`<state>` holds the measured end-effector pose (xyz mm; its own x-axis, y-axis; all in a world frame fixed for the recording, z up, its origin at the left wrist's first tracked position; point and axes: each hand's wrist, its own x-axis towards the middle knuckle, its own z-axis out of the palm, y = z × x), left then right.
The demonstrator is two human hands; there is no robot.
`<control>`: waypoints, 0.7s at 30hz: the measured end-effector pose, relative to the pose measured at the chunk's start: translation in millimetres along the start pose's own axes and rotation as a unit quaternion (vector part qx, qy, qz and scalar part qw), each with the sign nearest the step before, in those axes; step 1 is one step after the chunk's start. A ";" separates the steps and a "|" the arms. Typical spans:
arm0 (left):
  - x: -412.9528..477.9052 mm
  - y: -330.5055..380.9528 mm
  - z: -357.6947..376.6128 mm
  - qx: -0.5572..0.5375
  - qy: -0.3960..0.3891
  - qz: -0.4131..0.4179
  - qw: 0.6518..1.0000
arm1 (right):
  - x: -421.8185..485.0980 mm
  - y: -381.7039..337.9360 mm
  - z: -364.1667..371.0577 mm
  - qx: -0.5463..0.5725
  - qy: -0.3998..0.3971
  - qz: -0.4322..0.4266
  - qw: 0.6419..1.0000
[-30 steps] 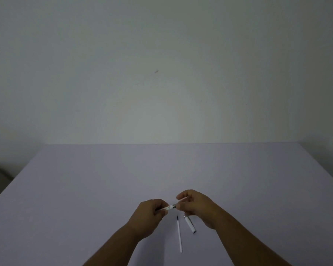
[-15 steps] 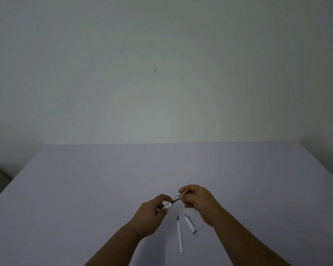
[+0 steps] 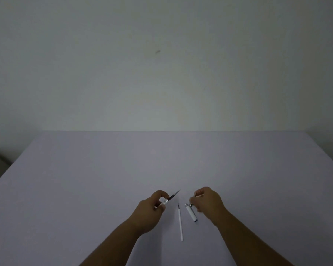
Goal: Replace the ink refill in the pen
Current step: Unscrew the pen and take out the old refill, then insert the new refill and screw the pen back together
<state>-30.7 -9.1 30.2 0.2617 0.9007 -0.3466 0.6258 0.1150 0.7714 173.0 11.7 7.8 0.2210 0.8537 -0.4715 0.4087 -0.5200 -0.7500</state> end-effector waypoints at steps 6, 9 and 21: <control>2.3 -5.2 4.4 -0.004 -0.008 -0.006 1.000 | 8.5 28.4 1.7 -0.204 0.038 -0.027 0.978; 2.1 -7.4 6.2 -0.006 -0.013 -0.013 1.000 | 10.2 35.4 0.5 -0.207 0.029 -0.024 0.978; 5.8 -10.8 12.6 -0.010 -0.028 -0.010 1.000 | 15.5 51.9 6.7 -0.182 0.022 -0.017 0.983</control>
<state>-26.7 -10.4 13.2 0.2896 0.8736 -0.3911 0.6166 0.1423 0.7743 191.8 -2.2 -41.5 0.2368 0.8749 -0.4225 0.7049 -0.4540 -0.5450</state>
